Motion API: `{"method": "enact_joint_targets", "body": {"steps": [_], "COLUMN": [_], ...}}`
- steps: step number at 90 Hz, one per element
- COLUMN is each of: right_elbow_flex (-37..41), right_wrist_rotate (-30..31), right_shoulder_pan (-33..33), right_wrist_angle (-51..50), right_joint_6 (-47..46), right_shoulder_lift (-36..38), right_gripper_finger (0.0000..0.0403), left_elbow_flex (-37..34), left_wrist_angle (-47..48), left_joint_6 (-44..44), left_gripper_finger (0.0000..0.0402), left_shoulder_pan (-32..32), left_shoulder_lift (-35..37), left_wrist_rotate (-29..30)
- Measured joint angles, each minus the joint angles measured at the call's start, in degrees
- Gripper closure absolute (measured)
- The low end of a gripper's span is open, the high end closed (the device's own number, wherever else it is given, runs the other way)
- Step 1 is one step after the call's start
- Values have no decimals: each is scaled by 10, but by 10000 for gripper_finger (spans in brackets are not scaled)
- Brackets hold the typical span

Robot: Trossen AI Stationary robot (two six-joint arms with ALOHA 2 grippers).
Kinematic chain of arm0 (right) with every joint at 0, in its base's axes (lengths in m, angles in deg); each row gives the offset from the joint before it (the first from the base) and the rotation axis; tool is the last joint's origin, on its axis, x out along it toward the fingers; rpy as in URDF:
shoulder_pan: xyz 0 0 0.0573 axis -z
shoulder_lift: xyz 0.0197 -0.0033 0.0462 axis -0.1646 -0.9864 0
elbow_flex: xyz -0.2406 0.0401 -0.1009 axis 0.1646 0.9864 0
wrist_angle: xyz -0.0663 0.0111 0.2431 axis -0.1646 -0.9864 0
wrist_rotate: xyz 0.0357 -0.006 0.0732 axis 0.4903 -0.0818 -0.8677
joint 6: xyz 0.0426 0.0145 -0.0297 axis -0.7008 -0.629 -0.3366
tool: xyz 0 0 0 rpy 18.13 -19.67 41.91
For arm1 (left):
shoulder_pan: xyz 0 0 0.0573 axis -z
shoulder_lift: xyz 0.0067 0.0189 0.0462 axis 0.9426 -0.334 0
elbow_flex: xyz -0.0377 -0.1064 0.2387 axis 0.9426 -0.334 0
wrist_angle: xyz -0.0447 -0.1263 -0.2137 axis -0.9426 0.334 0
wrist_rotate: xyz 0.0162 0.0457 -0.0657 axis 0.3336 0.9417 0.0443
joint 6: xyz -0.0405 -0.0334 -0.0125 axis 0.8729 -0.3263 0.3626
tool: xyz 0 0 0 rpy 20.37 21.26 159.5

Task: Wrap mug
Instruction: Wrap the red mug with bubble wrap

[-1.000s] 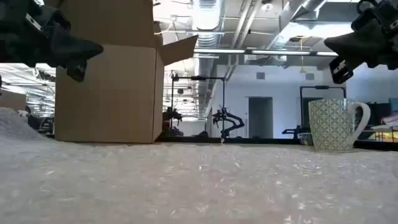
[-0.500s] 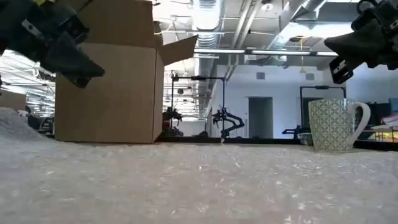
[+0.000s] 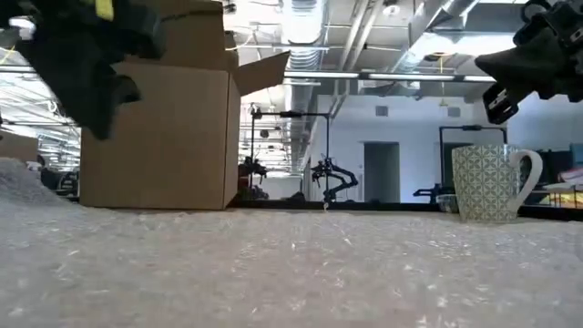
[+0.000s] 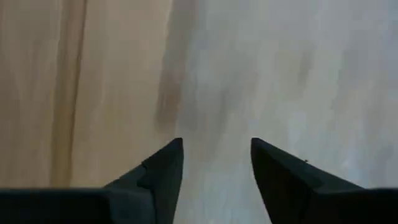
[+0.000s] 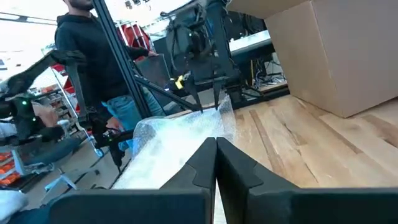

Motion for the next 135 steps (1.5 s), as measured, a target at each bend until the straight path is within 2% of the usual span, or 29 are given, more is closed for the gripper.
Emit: {"method": "enact_joint_targets", "body": {"steps": [9,17,33,46,70,88,110,121,135], "right_elbow_flex": [0,0,0,0,0,0,0,0,0], "right_wrist_rotate": [0,0,0,0,0,0,0,0,0], "right_shoulder_pan": [0,0,0,0,0,0,0,0,0], "right_wrist_angle": [0,0,0,0,0,0,0,0,0], "right_joint_6": [0,0,0,0,0,0,0,0,0], "right_shoulder_lift": [0,0,0,0,0,0,0,0,0], "right_gripper_finger": [403,403,403,403,403,403,403,403,403], "left_elbow_flex": [10,-8,-60,-73,-73,-73,-99,-77,31], "left_wrist_angle": [96,117,68,17,3,-2,-50,-45,-67], "left_joint_6": [33,51,39,12,-18,-26,-39,-39,-83], "left_gripper_finger": [222,221,221,221,226,274,390,400,402], "left_shoulder_pan": [-1,-10,-33,-39,-40,-40,-40,-40,-34], "left_shoulder_lift": [-20,-26,-23,-22,-22,-22,-22,-22,-22], "left_wrist_rotate": [0,-4,-64,-106,-120,-132,-202,-205,-169]}}
